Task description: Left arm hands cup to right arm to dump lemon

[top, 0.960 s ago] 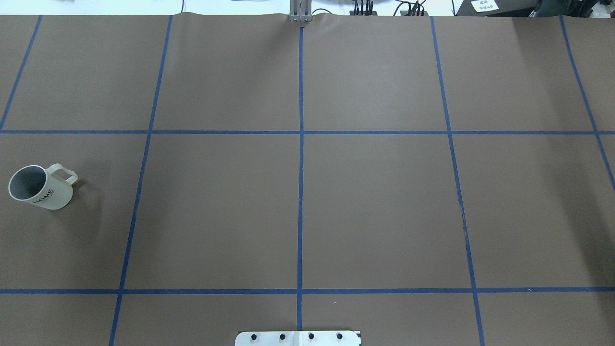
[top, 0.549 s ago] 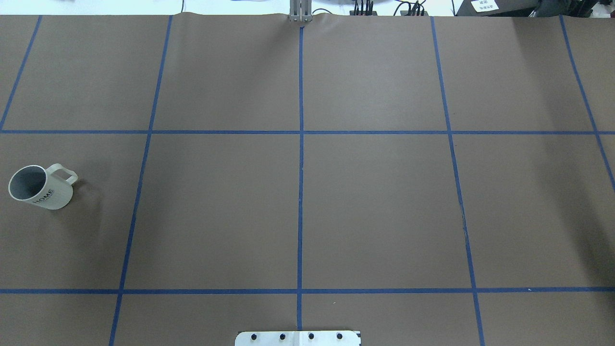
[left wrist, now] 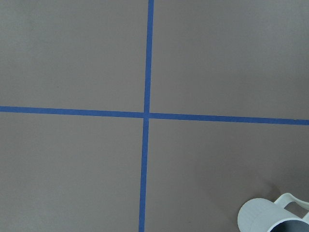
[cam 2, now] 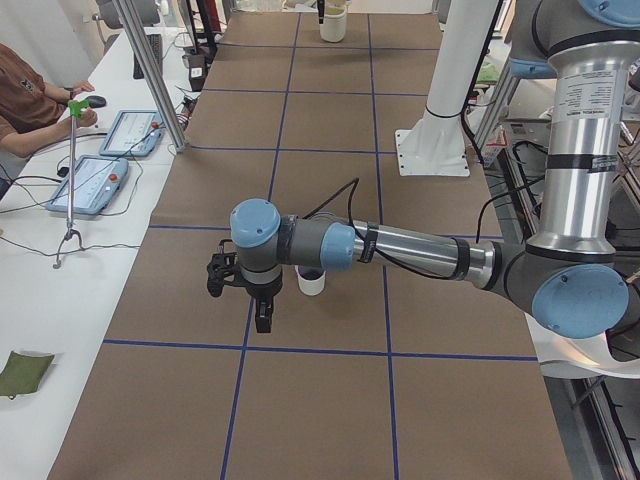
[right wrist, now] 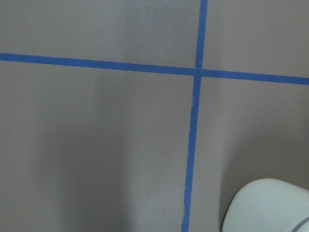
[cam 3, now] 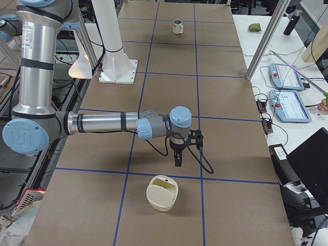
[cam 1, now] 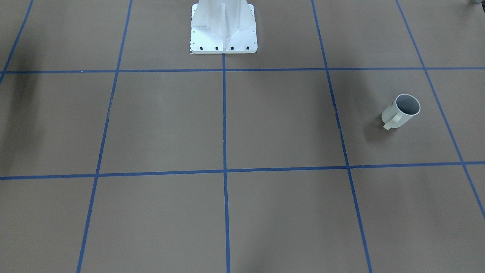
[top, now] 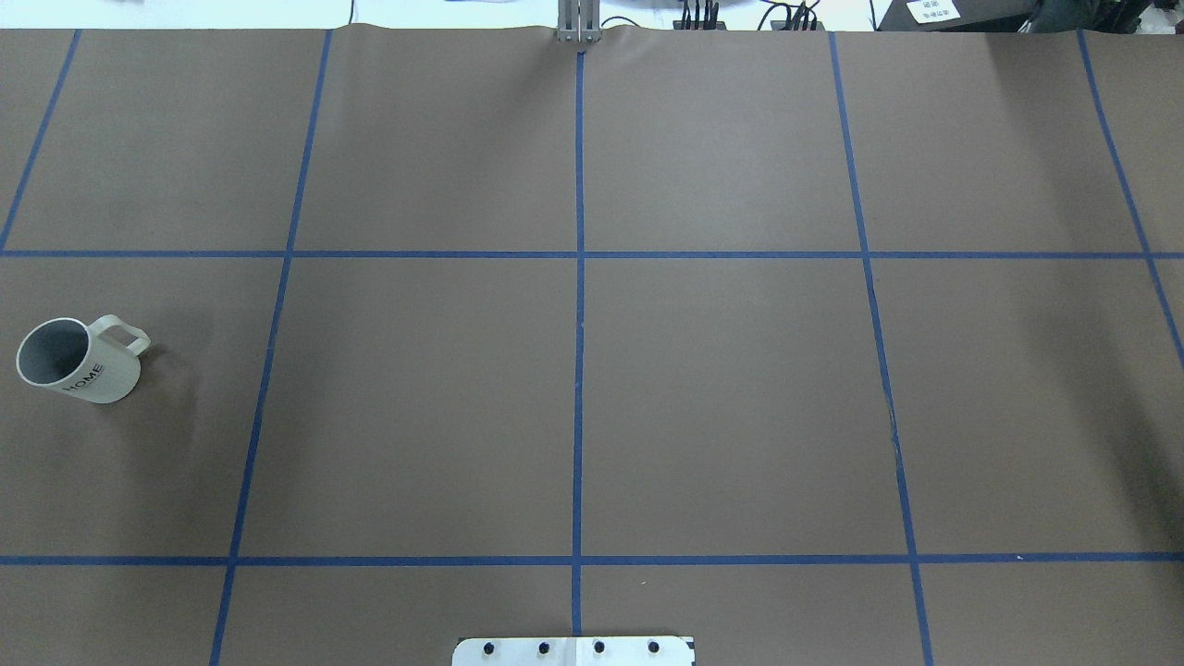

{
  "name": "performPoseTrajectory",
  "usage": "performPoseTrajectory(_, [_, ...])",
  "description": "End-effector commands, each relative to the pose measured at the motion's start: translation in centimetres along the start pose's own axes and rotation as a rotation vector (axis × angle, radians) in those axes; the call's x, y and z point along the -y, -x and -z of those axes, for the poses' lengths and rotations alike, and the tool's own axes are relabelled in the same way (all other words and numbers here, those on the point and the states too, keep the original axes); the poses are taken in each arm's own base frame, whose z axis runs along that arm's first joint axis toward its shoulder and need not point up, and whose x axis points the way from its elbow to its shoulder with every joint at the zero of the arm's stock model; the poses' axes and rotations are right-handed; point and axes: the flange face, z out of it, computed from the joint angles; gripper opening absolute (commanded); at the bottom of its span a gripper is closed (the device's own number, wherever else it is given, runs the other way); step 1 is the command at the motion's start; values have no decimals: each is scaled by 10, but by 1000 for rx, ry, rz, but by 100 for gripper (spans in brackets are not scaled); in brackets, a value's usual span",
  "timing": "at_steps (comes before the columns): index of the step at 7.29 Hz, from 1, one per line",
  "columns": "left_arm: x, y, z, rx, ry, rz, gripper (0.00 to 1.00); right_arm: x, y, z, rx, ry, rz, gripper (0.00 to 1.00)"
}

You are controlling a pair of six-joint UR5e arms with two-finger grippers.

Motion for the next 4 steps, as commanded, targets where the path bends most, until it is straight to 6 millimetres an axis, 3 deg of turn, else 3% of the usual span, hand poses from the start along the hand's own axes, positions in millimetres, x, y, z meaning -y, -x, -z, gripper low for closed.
performPoseTrajectory(1, [2, 12, -6, 38, 9, 15, 100, -3, -20, -1, -68, 48, 76, 100])
performPoseTrajectory(2, [4, 13, -8, 37, 14, 19, 100, -8, -32, 4, -69, 56, 76, 100])
performPoseTrajectory(4, [3, 13, -9, 33, 15, 25, 100, -12, -32, 5, -60, 56, 73, 100])
